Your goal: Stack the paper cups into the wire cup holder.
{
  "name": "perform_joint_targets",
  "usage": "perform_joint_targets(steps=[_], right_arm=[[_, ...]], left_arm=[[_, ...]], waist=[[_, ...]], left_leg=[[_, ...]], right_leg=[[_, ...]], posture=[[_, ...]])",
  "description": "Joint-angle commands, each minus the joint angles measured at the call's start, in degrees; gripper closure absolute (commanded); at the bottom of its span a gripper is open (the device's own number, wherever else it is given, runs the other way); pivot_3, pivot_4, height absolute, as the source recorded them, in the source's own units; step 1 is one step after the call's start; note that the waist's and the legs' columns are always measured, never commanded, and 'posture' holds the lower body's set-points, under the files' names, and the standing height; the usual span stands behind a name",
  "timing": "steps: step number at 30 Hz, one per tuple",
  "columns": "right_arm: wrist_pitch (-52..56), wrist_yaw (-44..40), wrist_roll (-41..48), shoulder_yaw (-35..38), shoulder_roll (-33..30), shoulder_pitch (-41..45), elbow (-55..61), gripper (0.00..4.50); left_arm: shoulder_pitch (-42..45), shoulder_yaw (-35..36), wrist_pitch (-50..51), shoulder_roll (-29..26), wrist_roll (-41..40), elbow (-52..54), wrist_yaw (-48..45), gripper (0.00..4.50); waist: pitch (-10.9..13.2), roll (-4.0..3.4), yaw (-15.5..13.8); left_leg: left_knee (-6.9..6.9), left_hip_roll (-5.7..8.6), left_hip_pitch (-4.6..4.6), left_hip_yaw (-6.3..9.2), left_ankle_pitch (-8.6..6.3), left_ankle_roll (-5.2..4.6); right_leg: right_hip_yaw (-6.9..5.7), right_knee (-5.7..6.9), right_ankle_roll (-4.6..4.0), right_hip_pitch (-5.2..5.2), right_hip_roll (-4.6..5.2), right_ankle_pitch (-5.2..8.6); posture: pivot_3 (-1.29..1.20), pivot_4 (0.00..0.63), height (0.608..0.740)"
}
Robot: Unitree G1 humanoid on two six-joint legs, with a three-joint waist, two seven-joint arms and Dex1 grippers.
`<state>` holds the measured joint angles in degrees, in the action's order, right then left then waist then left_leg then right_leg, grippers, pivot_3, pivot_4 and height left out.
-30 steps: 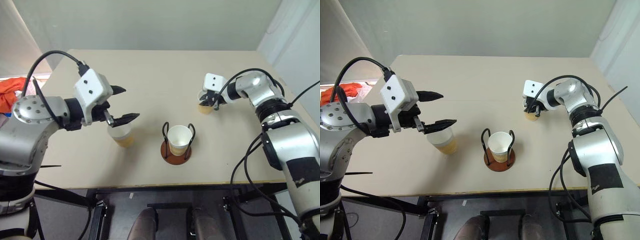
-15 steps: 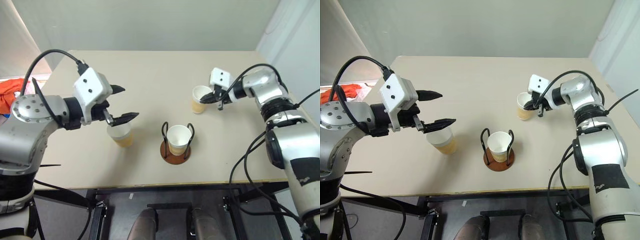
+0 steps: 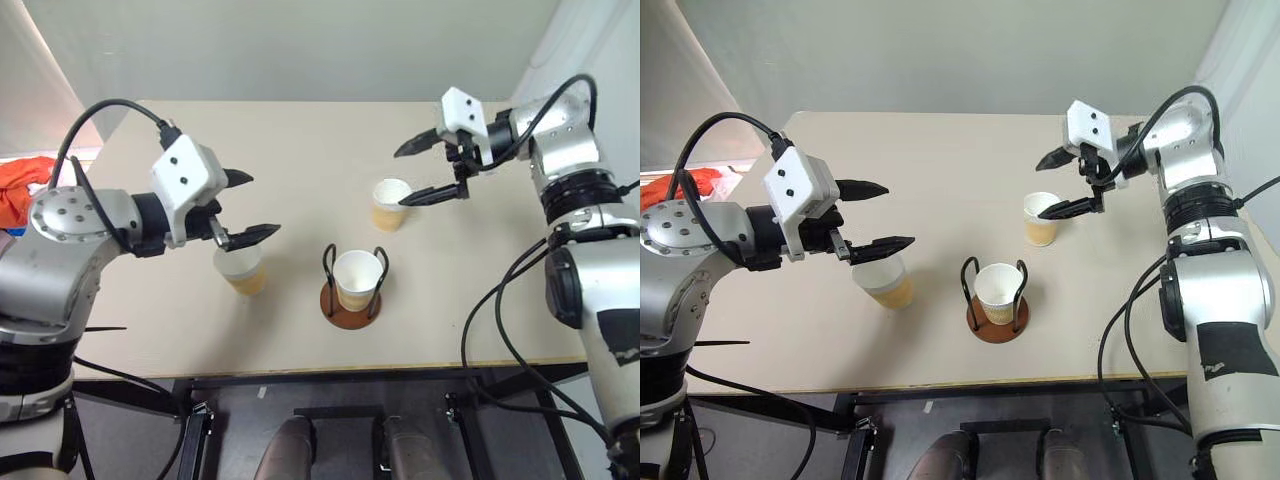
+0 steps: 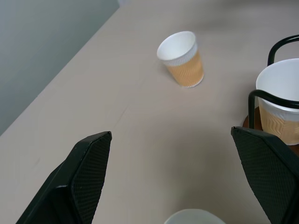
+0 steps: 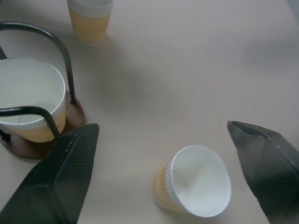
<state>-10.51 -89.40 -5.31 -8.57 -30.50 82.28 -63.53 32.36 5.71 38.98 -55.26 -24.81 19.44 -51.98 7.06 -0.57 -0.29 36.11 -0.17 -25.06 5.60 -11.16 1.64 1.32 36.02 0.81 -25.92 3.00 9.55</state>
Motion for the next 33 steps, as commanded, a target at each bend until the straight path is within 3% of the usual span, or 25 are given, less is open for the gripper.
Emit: perform_joint_targets(steps=[1, 12, 16, 26, 30, 33], right_arm=[[-0.83, 4.23, -2.53, -1.85, 0.38, -0.19, 0.45, 0.02], [-1.27, 18.06, -10.98, -7.17, 4.41, -1.18, -9.15, 0.02], [-1.23, 21.90, -12.30, -7.55, 5.55, -1.73, -10.72, 0.92], [-0.62, 25.21, -13.10, -6.99, 6.30, -2.87, -11.98, 4.47], [-0.36, 25.12, -12.24, -6.02, 5.47, -2.95, -11.91, 4.47], [-1.01, 19.16, -8.66, -3.16, 4.27, -1.39, -10.46, 4.47]], left_arm=[[1.61, 0.06, -1.06, 0.55, 0.02, 0.45, 0.18, 0.00], [0.09, 1.27, 0.25, 0.21, -0.33, 2.55, 0.74, 0.00], [-0.58, 2.33, 0.95, -0.45, -0.49, 3.25, 1.04, 0.00], [-1.39, 3.19, 1.72, -0.84, -1.04, 4.65, 1.65, 0.00], [-0.90, 3.27, 1.42, -0.54, -1.54, 4.26, 1.63, 0.00], [-0.33, 3.87, 1.30, -0.94, -2.89, 4.21, 0.57, 0.00]], waist=[[0.00, 0.00, 0.03], [0.00, 0.00, -0.02], [0.00, 0.00, -0.02], [0.00, 0.00, -0.08], [0.00, 0.00, -0.08], [0.00, 0.00, -0.11]], left_leg=[[0.00, 0.00, 0.00, 0.00, 0.02, -0.01], [0.01, 0.00, 0.00, 0.01, -0.01, -0.02], [0.00, -0.01, -0.01, 0.00, -0.05, 0.00], [0.01, 0.00, -0.02, 0.00, -0.21, 0.26], [0.01, 0.00, -0.02, 0.00, -0.35, 0.51], [0.01, 0.00, -0.03, 0.00, -0.35, 0.51]], right_leg=[[0.00, 0.01, 0.00, 0.00, 0.00, 0.00], [-0.01, 0.02, 0.01, -0.01, 0.02, -0.01], [-0.01, 0.01, 0.02, -0.03, 0.01, -0.01], [-0.01, 0.03, 0.03, -0.01, 0.03, -0.02], [-0.02, 0.04, 0.03, -0.02, 0.02, -0.02], [-0.02, 0.02, 0.03, -0.02, 0.02, -0.02]], posture=[[0.00, 0.150, 0.740], [0.00, 0.150, 0.740], [0.00, 0.150, 0.740], [0.00, 0.150, 0.740], [0.00, 0.150, 0.740], [0.00, 0.150, 0.740]])
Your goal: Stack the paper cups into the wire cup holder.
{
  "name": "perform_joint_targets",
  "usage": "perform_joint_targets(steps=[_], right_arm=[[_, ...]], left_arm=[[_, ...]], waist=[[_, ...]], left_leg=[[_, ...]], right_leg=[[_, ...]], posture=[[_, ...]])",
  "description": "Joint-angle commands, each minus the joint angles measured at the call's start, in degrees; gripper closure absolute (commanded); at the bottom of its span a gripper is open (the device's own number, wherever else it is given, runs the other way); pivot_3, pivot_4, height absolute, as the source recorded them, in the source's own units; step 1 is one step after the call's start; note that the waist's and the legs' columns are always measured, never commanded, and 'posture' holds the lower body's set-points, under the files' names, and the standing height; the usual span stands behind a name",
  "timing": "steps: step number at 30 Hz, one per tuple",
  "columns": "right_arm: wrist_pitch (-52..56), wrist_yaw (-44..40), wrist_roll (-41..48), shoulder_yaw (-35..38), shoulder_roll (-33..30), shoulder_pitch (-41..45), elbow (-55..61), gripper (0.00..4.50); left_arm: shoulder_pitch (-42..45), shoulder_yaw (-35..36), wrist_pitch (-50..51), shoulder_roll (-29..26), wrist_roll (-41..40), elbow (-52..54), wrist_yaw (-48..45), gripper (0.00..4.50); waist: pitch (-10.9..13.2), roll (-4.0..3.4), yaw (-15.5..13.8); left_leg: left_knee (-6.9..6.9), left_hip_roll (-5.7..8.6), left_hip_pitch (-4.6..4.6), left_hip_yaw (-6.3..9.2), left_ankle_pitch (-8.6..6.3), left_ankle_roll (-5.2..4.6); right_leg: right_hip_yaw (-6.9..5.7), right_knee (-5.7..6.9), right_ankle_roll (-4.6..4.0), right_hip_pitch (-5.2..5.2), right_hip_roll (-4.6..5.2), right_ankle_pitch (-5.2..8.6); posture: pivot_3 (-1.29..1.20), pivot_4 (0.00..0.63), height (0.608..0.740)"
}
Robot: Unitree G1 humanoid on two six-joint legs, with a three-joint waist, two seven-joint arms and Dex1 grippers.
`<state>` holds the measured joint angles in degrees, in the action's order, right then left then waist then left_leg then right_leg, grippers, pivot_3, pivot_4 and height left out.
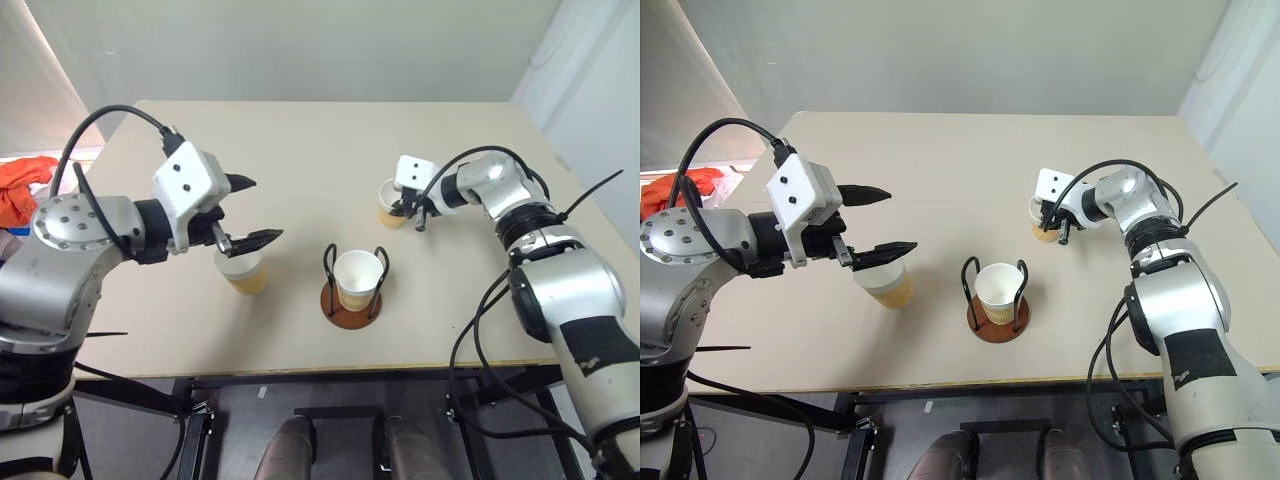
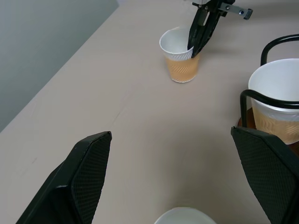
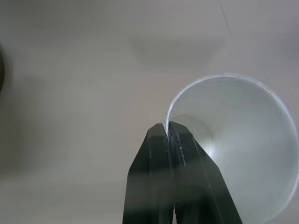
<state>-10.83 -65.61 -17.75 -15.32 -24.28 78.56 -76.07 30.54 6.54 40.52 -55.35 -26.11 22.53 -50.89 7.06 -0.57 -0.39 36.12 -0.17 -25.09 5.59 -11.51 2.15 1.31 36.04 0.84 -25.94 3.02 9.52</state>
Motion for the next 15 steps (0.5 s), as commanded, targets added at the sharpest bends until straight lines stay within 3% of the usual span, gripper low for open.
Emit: perform_joint_targets(steps=[1, 5, 9, 15], right_arm=[[-0.49, -8.70, 6.06, 5.32, -2.46, 3.36, 3.28, 4.47], [5.98, -25.48, 20.77, 7.32, -6.03, 5.37, 17.42, 4.47], [19.21, -26.89, 41.18, -1.66, -15.11, -1.55, 46.52, 4.47], [24.52, -26.89, 44.28, -3.77, -19.50, -9.80, 67.05, 4.47]], left_arm=[[1.66, 3.77, -0.09, -1.19, -2.53, 1.15, -1.19, 0.00], [0.38, 7.74, 1.29, -3.91, -7.96, 2.08, -6.05, 0.00], [-4.08, 12.75, 1.28, -7.35, -12.88, 2.61, -12.60, 0.00], [-9.41, 16.16, 1.40, -8.81, -17.63, 4.85, -16.79, 0.00]], waist=[[0.00, 0.00, -0.03], [0.03, 0.00, 0.06], [0.02, 0.01, 0.20], [-0.08, 0.25, 0.25]], left_leg=[[0.00, 0.00, -0.02, 0.00, 0.00, 0.00], [0.00, 0.01, -0.16, -0.03, 0.02, -0.01], [-0.02, -0.10, -0.25, -0.01, 0.25, -0.33], [0.05, -0.59, 0.36, 0.02, 0.01, -0.20]], right_leg=[[0.00, -0.01, 0.00, 0.00, 0.00, 0.00], [0.00, -0.04, 0.00, -0.12, -0.03, 0.00], [-0.01, -0.15, -0.02, -0.12, -0.25, 0.14], [0.02, 0.00, -0.47, 0.36, -0.73, 0.69]], posture=[[0.00, 0.150, 0.740], [0.00, 0.150, 0.740], [0.00, 0.150, 0.740], [0.00, 0.150, 0.740]])
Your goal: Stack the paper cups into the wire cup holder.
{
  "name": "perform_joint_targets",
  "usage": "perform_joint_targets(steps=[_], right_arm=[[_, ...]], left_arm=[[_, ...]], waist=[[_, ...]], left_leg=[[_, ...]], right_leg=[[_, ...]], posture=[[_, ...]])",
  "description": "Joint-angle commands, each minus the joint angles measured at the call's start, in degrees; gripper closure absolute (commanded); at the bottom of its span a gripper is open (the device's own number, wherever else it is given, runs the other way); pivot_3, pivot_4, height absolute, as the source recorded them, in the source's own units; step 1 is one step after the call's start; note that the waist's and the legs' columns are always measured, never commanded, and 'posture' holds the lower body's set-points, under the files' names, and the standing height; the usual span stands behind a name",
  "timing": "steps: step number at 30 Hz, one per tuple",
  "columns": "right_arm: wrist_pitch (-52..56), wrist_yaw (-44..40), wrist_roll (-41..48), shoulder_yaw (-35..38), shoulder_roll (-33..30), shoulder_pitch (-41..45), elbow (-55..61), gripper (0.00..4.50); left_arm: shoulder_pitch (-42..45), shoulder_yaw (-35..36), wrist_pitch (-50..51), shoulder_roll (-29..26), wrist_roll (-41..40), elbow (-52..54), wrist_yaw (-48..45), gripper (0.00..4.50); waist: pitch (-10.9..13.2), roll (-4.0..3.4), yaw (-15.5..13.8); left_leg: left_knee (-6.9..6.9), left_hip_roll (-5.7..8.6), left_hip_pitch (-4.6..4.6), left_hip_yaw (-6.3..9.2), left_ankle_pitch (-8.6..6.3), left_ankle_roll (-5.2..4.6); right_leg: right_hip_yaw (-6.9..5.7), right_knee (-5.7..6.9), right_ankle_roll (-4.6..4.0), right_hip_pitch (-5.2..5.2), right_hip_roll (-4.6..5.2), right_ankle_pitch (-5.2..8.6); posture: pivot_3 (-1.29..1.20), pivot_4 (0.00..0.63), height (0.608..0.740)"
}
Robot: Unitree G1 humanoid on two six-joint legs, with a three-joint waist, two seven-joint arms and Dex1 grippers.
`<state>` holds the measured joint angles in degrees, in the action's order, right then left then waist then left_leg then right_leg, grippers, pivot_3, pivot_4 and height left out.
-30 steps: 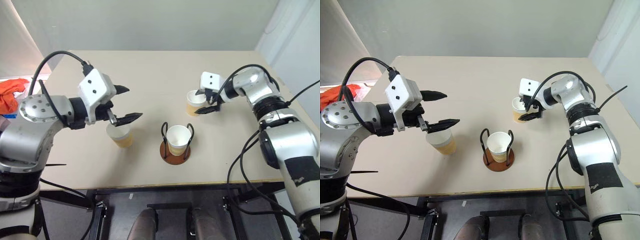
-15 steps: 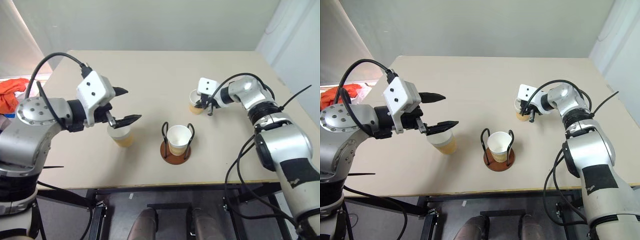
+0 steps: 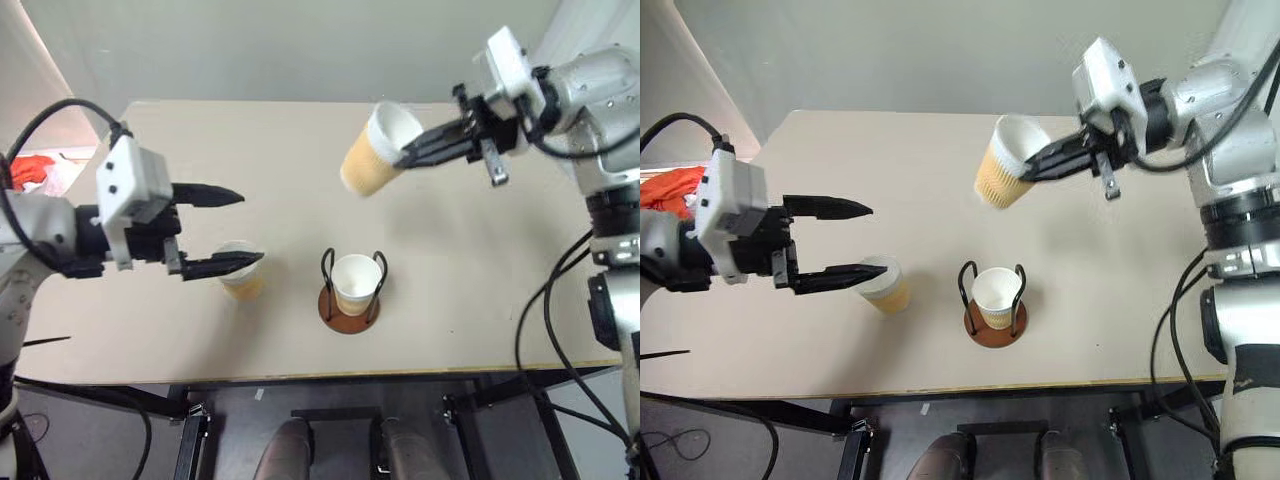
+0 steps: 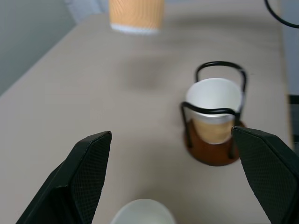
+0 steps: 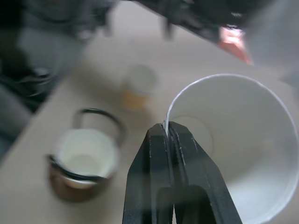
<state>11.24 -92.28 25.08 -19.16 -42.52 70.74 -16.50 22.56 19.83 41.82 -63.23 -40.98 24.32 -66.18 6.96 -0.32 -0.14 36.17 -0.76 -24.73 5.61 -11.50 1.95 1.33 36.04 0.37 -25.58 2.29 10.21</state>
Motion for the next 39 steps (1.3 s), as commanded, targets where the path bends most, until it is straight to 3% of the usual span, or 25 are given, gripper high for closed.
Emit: perform_joint_targets(steps=[1, 20, 23, 34, 39], right_arm=[[3.11, -0.22, 1.11, 0.09, -1.26, -3.12, 9.25, 4.47], [1.99, -0.22, -3.25, -3.60, -0.77, -8.43, 13.51, 4.47], [2.36, -0.22, -2.31, -4.83, -1.62, -8.11, 13.62, 3.86], [2.99, -0.22, -0.39, -3.29, 0.11, -6.69, 13.29, 0.10], [8.01, 4.30, 2.64, 2.92, 4.24, -7.27, 12.82, 0.04]], left_arm=[[-2.04, 3.04, 0.04, -0.89, -3.13, 3.45, -1.53, 0.00], [-3.04, 2.16, -0.52, -1.76, -2.90, 3.77, 1.14, 0.00], [-3.14, 2.18, -0.62, -2.15, -2.56, 3.51, 1.15, 0.00], [-2.20, -5.11, -7.70, -8.77, 8.00, -3.98, -2.92, 0.00], [-1.28, -11.15, -14.45, -12.74, 16.06, -10.00, -6.65, 0.00]], waist=[[0.03, -0.02, -0.02], [0.03, 0.00, 0.13], [0.03, 0.00, 0.13], [0.02, 0.02, 0.20], [0.03, 0.02, 0.19]], left_leg=[[-0.01, -0.02, 0.01, 0.00, 0.00, -0.04], [-0.03, -0.08, 0.18, -0.11, 0.29, -0.13], [-0.04, -0.08, 0.18, -0.11, 0.23, -0.13], [-0.05, -0.09, 0.20, -0.11, 0.20, -0.12], [-0.06, -0.09, 0.07, -0.10, 0.17, -0.12]], right_leg=[[0.00, 0.06, 0.00, -0.05, -0.01, 0.00], [0.14, 0.79, -0.47, -0.29, -0.02, 0.27], [0.12, 0.78, -0.50, -0.29, -0.02, 0.29], [0.16, 0.79, -0.55, -0.31, -0.04, 0.34], [0.16, 0.79, -0.73, -0.46, -0.04, 0.44]], posture=[[0.00, 0.150, 0.740], [0.00, 0.150, 0.740], [0.00, 0.150, 0.740], [0.00, 0.150, 0.740], [0.00, 0.150, 0.740]])
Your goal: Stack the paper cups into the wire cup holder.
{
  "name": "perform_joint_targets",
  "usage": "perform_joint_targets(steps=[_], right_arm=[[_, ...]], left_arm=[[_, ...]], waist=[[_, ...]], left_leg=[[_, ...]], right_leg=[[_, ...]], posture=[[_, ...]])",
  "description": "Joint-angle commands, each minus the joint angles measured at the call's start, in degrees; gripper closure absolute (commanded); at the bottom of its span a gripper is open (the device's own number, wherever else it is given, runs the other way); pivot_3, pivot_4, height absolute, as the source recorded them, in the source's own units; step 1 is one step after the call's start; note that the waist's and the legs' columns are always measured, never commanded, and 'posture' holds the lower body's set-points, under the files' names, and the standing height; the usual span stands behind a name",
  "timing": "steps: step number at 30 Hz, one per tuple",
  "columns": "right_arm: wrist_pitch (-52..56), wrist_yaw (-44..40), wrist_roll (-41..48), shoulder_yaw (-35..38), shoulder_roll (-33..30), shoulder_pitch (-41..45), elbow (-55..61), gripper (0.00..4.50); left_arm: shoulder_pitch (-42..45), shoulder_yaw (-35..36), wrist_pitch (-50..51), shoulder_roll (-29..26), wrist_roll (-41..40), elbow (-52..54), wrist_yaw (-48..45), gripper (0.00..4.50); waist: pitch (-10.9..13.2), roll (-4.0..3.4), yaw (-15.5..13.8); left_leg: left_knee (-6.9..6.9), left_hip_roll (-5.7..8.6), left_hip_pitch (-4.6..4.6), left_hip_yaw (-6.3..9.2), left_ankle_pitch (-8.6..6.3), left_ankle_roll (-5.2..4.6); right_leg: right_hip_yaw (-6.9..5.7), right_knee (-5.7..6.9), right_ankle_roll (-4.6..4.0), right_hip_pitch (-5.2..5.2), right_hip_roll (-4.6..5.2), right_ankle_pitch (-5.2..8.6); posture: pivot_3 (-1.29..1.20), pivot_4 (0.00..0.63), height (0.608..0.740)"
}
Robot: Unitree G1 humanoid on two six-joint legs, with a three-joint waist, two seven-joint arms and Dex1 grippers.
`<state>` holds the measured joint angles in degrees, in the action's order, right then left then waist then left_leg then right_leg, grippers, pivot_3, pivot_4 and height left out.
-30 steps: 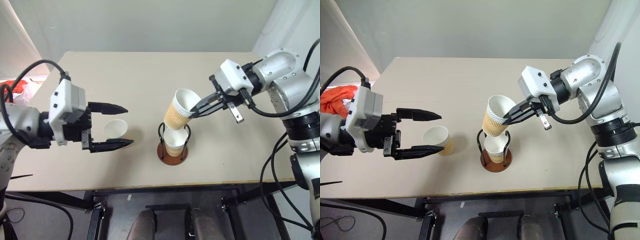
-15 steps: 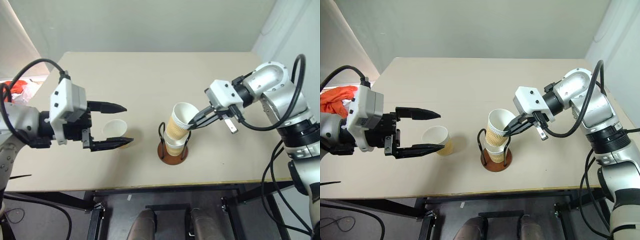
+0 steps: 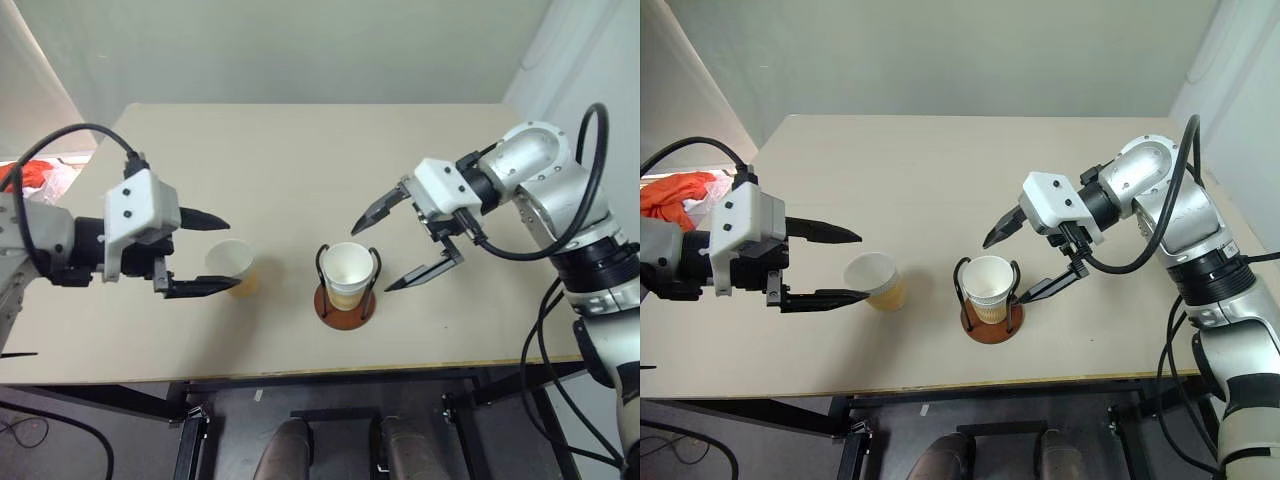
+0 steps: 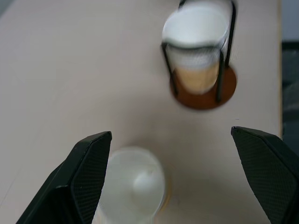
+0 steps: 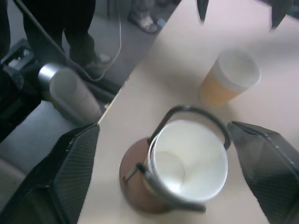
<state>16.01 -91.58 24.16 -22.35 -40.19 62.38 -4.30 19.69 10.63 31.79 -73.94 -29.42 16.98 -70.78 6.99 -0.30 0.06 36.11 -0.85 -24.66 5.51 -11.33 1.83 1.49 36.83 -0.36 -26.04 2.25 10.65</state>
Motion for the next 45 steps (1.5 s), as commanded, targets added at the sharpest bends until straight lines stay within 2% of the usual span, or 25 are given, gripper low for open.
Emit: perform_joint_targets(steps=[1, 4, 8, 17, 20, 27, 31, 35, 37, 41, 45], right_arm=[[5.63, 6.72, 5.11, 8.20, 3.80, 1.04, 0.06, 0.04], [8.81, 13.66, 4.87, 10.98, 7.82, 0.37, -0.10, 0.04], [7.51, 21.29, -0.27, 10.02, 11.67, -2.46, 0.30, 0.04], [10.43, 25.89, -1.30, 11.31, 12.24, -4.79, 3.49, 0.04], [11.75, 26.29, -0.60, 12.11, 11.44, -5.32, 4.80, 0.00], [13.59, 26.63, 0.14, 13.47, 10.44, -6.49, 7.14, 0.00], [15.04, 26.36, 0.56, 14.23, 8.76, -7.17, 8.28, 0.00], [22.23, 24.07, 5.41, 17.62, 1.77, -12.93, 16.10, 0.00], [26.35, 23.00, 9.70, 22.21, -3.29, -18.39, 20.87, 0.00], [29.30, 20.77, 16.00, 36.61, -12.13, -33.75, 27.50, 0.00], [30.70, 21.22, 20.06, 47.47, -15.22, -46.08, 32.78, 0.00]], left_arm=[[2.65, -3.74, -5.82, -2.07, 5.90, -3.96, -2.80, 0.00], [5.46, -8.45, -9.48, -1.64, 9.74, -6.47, -5.00, 0.00], [10.84, -16.58, -14.43, 1.79, 16.67, -9.24, -6.93, 0.00], [15.81, -26.31, -23.27, 8.60, 28.09, -17.54, -9.30, 0.00], [17.57, -26.72, -25.55, 10.56, 29.67, -20.67, -9.25, 0.62], [20.09, -26.71, -28.08, 13.02, 30.53, -24.45, -11.27, 2.99], [21.81, -26.27, -29.14, 13.73, 29.07, -26.61, -14.59, 4.45], [26.09, -24.59, -29.16, 14.17, 26.31, -29.24, -18.87, 4.48], [29.75, -23.41, -28.83, 13.58, 22.62, -29.84, -21.14, 4.48], [39.59, -25.54, -27.69, 11.54, 9.52, -28.92, -21.72, 4.48], [50.12, -32.72, -27.86, 13.29, -3.50, -28.64, -21.72, 4.48]], waist=[[0.00, 0.00, -0.01], [-0.01, 0.01, -0.05], [-0.02, 0.04, -0.26], [-0.01, 0.05, -0.27], [-0.01, 0.05, -0.26], [-0.02, 0.07, -0.25], [-0.03, 0.07, -0.25], [-0.07, 0.15, -0.70], [-0.08, 0.20, -1.14], [-0.07, 0.23, -1.88], [-0.09, 0.20, -1.77]], left_leg=[[-0.01, 0.00, -0.02, 0.00, -0.02, 0.00], [-0.03, 0.00, -0.03, 0.01, -0.07, 0.02], [0.00, 0.01, -0.22, 0.06, -0.14, 0.03], [0.02, 0.00, -0.40, 0.10, -0.30, 0.05], [0.03, 0.00, -0.41, 0.10, -0.30, 0.05], [0.09, 0.00, -0.39, 0.09, -0.18, 0.00], [0.09, 0.00, -0.40, 0.10, -0.08, -0.03], [0.11, 0.00, -0.46, 0.11, -0.03, -0.06], [0.17, 0.02, -0.53, 0.14, -0.04, -0.09], [0.56, 0.04, -0.92, 0.16, -0.12, -0.21], [0.66, 0.08, -1.13, 0.13, -0.21, -0.31]], right_leg=[[0.00, 0.01, -0.07, -0.02, 0.00, 0.04], [-0.01, 0.03, -0.15, -0.08, 0.00, 0.09], [-0.06, 0.07, -0.20, -0.23, 0.01, 0.08], [-0.12, 0.05, -0.01, -0.38, 0.04, -0.07], [-0.13, 0.03, 0.09, -0.38, 0.04, -0.12], [-0.12, 0.03, 0.28, -0.32, 0.04, -0.24], [-0.12, 0.04, 0.47, -0.32, 0.04, -0.35], [-0.15, 0.02, 0.52, -0.28, 0.04, -0.38], [-0.17, -0.05, 0.52, -0.22, 0.04, -0.38], [-0.17, -0.26, 0.88, -0.23, 0.04, -0.47], [-0.14, -0.81, 1.38, -0.12, 0.04, -0.72]], posture=[[0.00, 0.150, 0.740], [0.00, 0.150, 0.740], [0.00, 0.150, 0.740], [0.00, 0.150, 0.740], [0.00, 0.150, 0.740], [0.00, 0.150, 0.740], [0.00, 0.150, 0.740], [0.00, 0.150, 0.740], [0.00, 0.150, 0.740], [0.00, 0.150, 0.740], [0.00, 0.150, 0.740]])
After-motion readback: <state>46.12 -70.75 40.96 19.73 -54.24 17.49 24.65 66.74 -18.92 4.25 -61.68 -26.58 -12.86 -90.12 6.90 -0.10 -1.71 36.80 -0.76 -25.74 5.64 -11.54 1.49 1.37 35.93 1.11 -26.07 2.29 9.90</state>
